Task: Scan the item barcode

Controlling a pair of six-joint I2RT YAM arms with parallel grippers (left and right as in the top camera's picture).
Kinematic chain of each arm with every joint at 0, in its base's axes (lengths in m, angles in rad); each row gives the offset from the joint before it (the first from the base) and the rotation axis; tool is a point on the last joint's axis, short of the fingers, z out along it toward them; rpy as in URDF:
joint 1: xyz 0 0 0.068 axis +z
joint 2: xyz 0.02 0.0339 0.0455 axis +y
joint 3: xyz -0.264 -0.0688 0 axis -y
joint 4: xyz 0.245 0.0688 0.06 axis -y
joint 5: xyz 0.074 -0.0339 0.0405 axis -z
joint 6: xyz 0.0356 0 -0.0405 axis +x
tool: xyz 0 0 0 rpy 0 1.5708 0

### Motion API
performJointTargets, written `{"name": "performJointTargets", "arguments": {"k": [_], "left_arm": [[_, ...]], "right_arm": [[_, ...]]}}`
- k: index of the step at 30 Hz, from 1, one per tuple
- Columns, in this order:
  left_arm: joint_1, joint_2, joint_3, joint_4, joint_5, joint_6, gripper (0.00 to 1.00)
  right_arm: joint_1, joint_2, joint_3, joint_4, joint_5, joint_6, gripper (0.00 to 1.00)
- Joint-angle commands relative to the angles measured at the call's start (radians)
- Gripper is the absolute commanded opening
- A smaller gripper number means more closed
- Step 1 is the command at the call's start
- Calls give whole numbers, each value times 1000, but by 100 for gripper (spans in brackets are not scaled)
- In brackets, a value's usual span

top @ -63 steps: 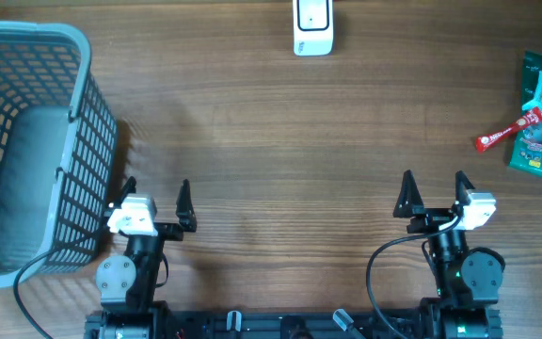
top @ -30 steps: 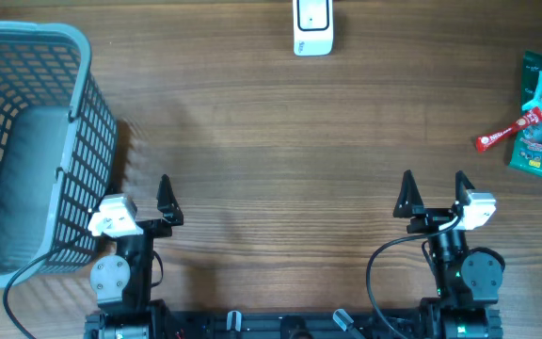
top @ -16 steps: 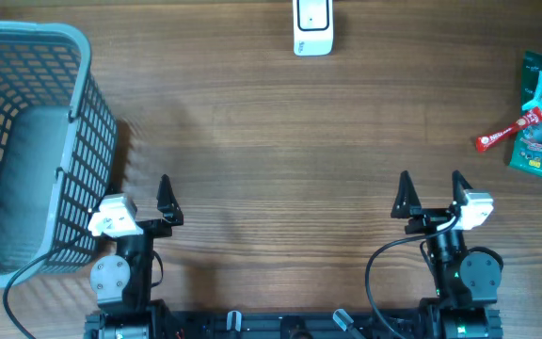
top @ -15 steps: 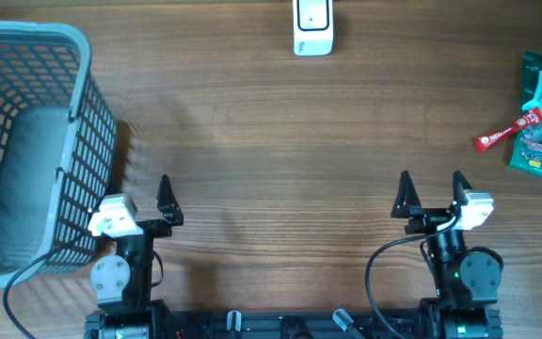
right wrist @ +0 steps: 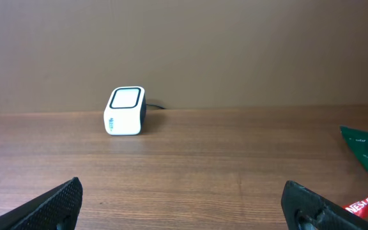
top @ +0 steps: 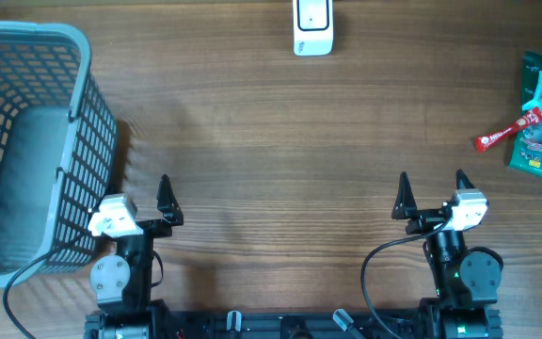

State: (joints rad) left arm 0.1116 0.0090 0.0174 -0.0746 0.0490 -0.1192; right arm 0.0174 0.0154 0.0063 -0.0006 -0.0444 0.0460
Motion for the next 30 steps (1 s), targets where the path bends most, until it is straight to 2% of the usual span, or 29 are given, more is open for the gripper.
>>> {"name": "performJointTargets", "arguments": {"k": [1, 5, 12, 30], "left_arm": [[6, -5, -11, 0, -14, -16, 100], [6, -5, -11, 0, -14, -16, 100], [-87, -5, -11, 0, -14, -16, 99], [-87, -5, -11, 0, -14, -16, 100]], "right_arm": [[4, -11, -1, 2, -8, -19, 100], [4, -11, -1, 2, -8, -19, 100], [11, -11, -1, 2, -8, -19, 100], [11, -11, -1, 2, -8, -19, 100]]}}
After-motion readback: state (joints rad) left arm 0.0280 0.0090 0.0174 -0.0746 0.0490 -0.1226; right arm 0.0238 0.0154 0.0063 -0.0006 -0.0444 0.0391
